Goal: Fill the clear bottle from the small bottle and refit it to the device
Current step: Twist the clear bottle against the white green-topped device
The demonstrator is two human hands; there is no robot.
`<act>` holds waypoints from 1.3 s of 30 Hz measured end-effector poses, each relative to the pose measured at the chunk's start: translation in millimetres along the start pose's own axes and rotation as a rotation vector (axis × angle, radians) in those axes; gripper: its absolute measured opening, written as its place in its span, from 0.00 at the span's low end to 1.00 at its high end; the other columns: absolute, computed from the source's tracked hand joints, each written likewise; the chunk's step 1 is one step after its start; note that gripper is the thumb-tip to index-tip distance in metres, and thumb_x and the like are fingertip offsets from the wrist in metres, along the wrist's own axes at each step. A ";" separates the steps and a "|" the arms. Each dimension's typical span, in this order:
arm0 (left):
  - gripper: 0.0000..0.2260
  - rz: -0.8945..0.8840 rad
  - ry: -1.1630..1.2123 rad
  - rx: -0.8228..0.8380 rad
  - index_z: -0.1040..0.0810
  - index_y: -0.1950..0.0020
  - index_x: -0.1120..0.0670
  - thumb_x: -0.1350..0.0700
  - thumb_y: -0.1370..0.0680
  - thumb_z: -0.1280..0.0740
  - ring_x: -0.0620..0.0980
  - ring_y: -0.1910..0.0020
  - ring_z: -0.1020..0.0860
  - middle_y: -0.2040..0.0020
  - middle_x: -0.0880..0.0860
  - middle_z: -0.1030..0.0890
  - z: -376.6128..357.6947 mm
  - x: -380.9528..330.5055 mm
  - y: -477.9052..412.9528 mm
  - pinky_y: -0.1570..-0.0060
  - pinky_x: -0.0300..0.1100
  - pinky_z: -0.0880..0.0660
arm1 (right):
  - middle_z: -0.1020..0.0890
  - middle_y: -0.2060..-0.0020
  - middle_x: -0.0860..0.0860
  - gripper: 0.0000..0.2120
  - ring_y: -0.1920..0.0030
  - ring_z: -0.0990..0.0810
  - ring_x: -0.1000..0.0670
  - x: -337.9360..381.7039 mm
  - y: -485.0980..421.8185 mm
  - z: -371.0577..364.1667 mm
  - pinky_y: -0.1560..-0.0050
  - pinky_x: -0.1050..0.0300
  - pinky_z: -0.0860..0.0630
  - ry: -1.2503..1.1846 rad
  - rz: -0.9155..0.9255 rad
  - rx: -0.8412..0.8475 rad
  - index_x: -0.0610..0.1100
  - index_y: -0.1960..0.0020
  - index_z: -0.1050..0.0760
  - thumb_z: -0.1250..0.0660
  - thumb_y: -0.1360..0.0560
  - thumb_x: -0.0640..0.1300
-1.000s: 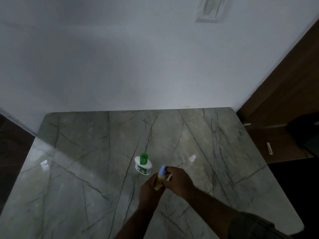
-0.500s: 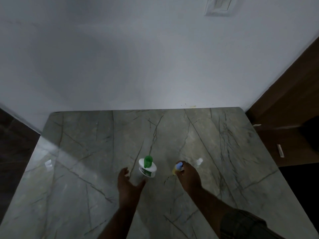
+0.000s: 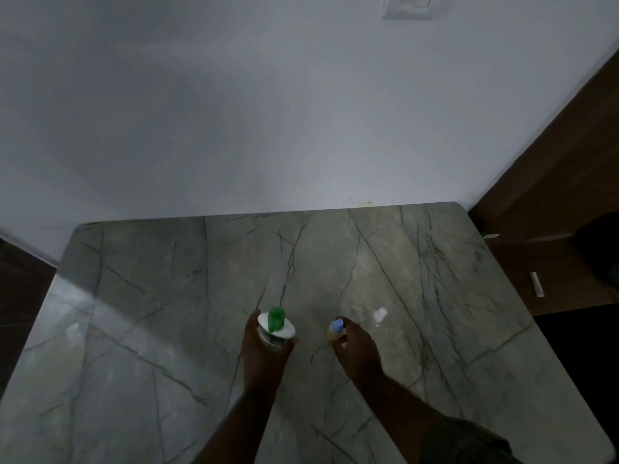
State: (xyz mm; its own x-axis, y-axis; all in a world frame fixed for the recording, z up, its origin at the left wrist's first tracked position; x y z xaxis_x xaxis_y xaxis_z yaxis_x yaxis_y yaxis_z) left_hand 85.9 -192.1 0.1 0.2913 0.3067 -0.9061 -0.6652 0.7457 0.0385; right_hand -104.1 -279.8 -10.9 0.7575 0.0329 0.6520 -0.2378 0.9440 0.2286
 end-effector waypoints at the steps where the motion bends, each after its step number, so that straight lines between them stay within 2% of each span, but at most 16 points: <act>1: 0.30 0.004 -0.011 -0.015 0.31 0.45 0.32 0.50 0.39 0.20 0.39 0.50 0.22 0.50 0.36 0.22 -0.9 0.6 -0.1 0.51 0.47 0.20 | 0.19 0.41 0.55 0.19 0.43 0.19 0.53 -1.3 3.6 -1.2 0.43 0.60 0.24 -0.014 -0.012 -0.010 0.51 0.33 0.27 0.34 0.23 0.53; 3: 0.28 0.010 -0.028 -0.052 0.31 0.46 0.32 0.46 0.39 0.21 0.43 0.52 0.21 0.51 0.38 0.23 -3.9 1.8 0.8 0.51 0.48 0.20 | 0.20 0.40 0.56 0.21 0.44 0.19 0.54 -8.0 16.0 -3.4 0.42 0.58 0.23 -0.009 -0.066 -0.027 0.52 0.31 0.29 0.33 0.24 0.51; 5: 0.27 0.022 -0.024 -0.100 0.32 0.48 0.34 0.47 0.39 0.20 0.46 0.53 0.21 0.52 0.40 0.23 -6.9 2.8 2.4 0.53 0.48 0.21 | 0.20 0.42 0.59 0.21 0.48 0.19 0.56 -19.1 31.9 -2.5 0.46 0.58 0.21 0.048 -0.163 -0.060 0.55 0.33 0.30 0.32 0.25 0.52; 9: 0.24 0.057 -0.071 -0.194 0.29 0.50 0.43 0.48 0.39 0.19 0.52 0.55 0.21 0.55 0.48 0.22 -10.3 -3.7 1.9 0.54 0.52 0.20 | 0.23 0.45 0.56 0.23 0.57 0.20 0.56 -38.8 39.7 13.0 0.54 0.53 0.20 -0.056 -0.339 -0.192 0.54 0.35 0.32 0.29 0.28 0.53; 13: 0.26 0.081 -0.125 -0.235 0.29 0.47 0.48 0.50 0.37 0.19 0.56 0.52 0.21 0.53 0.52 0.22 -13.5 -12.1 5.2 0.51 0.54 0.21 | 0.28 0.36 0.48 0.34 0.53 0.21 0.53 -44.8 12.1 31.7 0.55 0.56 0.20 -0.166 -0.307 -0.293 0.48 0.28 0.36 0.25 0.30 0.48; 16: 0.25 0.083 -0.102 -0.240 0.30 0.49 0.44 0.50 0.38 0.20 0.55 0.52 0.21 0.54 0.48 0.24 -12.8 -13.7 6.9 0.51 0.52 0.21 | 0.29 0.36 0.50 0.35 0.50 0.22 0.52 -43.9 -8.0 37.7 0.53 0.54 0.19 -0.201 -0.252 -0.267 0.48 0.29 0.34 0.23 0.31 0.47; 18: 0.28 0.120 -0.110 -0.231 0.29 0.44 0.48 0.50 0.39 0.19 0.55 0.49 0.21 0.50 0.50 0.22 -13.1 -12.4 8.9 0.48 0.54 0.22 | 0.27 0.38 0.51 0.31 0.51 0.22 0.53 -45.2 -15.4 37.0 0.53 0.56 0.20 -0.182 -0.241 -0.243 0.50 0.32 0.31 0.23 0.32 0.48; 20: 0.39 0.164 -0.138 -0.212 0.31 0.33 0.54 0.51 0.39 0.18 0.58 0.41 0.23 0.40 0.56 0.22 -14.9 -7.6 9.4 0.40 0.58 0.24 | 0.24 0.41 0.51 0.27 0.52 0.22 0.54 -46.5 -20.4 34.8 0.53 0.58 0.23 -0.150 -0.251 -0.222 0.49 0.34 0.29 0.24 0.31 0.49; 22: 0.45 0.185 -0.153 -0.190 0.35 0.28 0.58 0.53 0.39 0.17 0.60 0.36 0.26 0.35 0.59 0.25 -15.1 -4.6 12.1 0.35 0.59 0.28 | 0.21 0.43 0.50 0.25 0.53 0.22 0.54 -47.9 -23.2 34.1 0.53 0.59 0.24 -0.120 -0.251 -0.219 0.48 0.35 0.28 0.25 0.30 0.49; 25: 0.41 0.283 -0.149 -0.178 0.33 0.28 0.61 0.59 0.38 0.18 0.64 0.37 0.26 0.36 0.62 0.25 -17.9 3.7 28.3 0.37 0.59 0.27 | 0.20 0.46 0.49 0.24 0.54 0.20 0.52 -50.0 -18.7 36.1 0.53 0.59 0.24 -0.091 -0.233 -0.251 0.46 0.36 0.26 0.25 0.29 0.49; 27: 0.36 0.426 -0.172 -0.134 0.31 0.31 0.61 0.61 0.35 0.20 0.64 0.39 0.25 0.38 0.63 0.24 -20.3 8.5 53.0 0.39 0.58 0.26 | 0.19 0.48 0.50 0.22 0.55 0.20 0.54 -50.6 -3.8 37.3 0.55 0.59 0.23 -0.067 -0.242 -0.256 0.47 0.39 0.26 0.25 0.30 0.52; 29: 0.29 0.427 -0.226 0.042 0.27 0.34 0.60 0.61 0.33 0.22 0.62 0.41 0.24 0.40 0.61 0.22 -24.4 7.0 80.3 0.40 0.55 0.26 | 0.20 0.51 0.54 0.20 0.57 0.20 0.56 -49.0 17.5 37.0 0.55 0.61 0.23 -0.042 -0.217 -0.228 0.50 0.42 0.26 0.25 0.30 0.54; 32: 0.26 0.153 -0.195 0.250 0.24 0.36 0.62 0.57 0.32 0.23 0.62 0.42 0.21 0.42 0.60 0.21 -36.4 -6.8 116.2 0.42 0.54 0.24 | 0.21 0.50 0.60 0.20 0.56 0.20 0.59 -42.2 55.1 30.0 0.52 0.64 0.23 -0.009 -0.148 -0.088 0.53 0.43 0.26 0.25 0.31 0.57; 34: 0.28 -0.005 -0.221 0.283 0.24 0.35 0.63 0.49 0.28 0.26 0.54 0.40 0.22 0.38 0.57 0.21 -47.0 -17.9 130.4 0.40 0.50 0.23 | 0.21 0.49 0.60 0.22 0.56 0.21 0.61 -31.0 76.7 23.5 0.52 0.67 0.25 0.005 -0.090 0.022 0.54 0.41 0.25 0.26 0.32 0.59; 36: 0.28 -0.023 -0.154 0.315 0.27 0.31 0.60 0.54 0.28 0.25 0.49 0.36 0.25 0.34 0.53 0.25 -56.4 -23.5 133.5 0.35 0.46 0.27 | 0.19 0.48 0.60 0.24 0.54 0.20 0.62 -17.5 91.3 19.4 0.51 0.69 0.25 0.008 -0.044 0.110 0.55 0.40 0.25 0.28 0.32 0.62; 39: 0.17 0.182 0.058 0.347 0.26 0.36 0.51 0.64 0.23 0.32 0.56 0.36 0.22 0.38 0.56 0.21 -51.2 -16.6 130.3 0.38 0.47 0.23 | 0.19 0.49 0.60 0.27 0.54 0.19 0.60 3.0 99.4 22.7 0.54 0.68 0.24 -0.027 -0.034 0.182 0.57 0.40 0.26 0.29 0.35 0.66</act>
State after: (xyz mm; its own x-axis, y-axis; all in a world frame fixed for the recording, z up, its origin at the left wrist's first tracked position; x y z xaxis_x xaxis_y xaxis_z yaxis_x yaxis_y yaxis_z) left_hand -40.9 -130.3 -1.5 0.1441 0.4261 -0.8931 -0.4274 0.8408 0.3322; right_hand -139.2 -193.4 30.2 0.7507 -0.0091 0.6606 -0.3205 0.8694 0.3761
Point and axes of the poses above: each hand's wrist, its own y-axis away from the middle knuckle, its own z-axis out of the back of the hand, x = y × z, the point moved 1 cm from there along -y, towards the middle knuckle
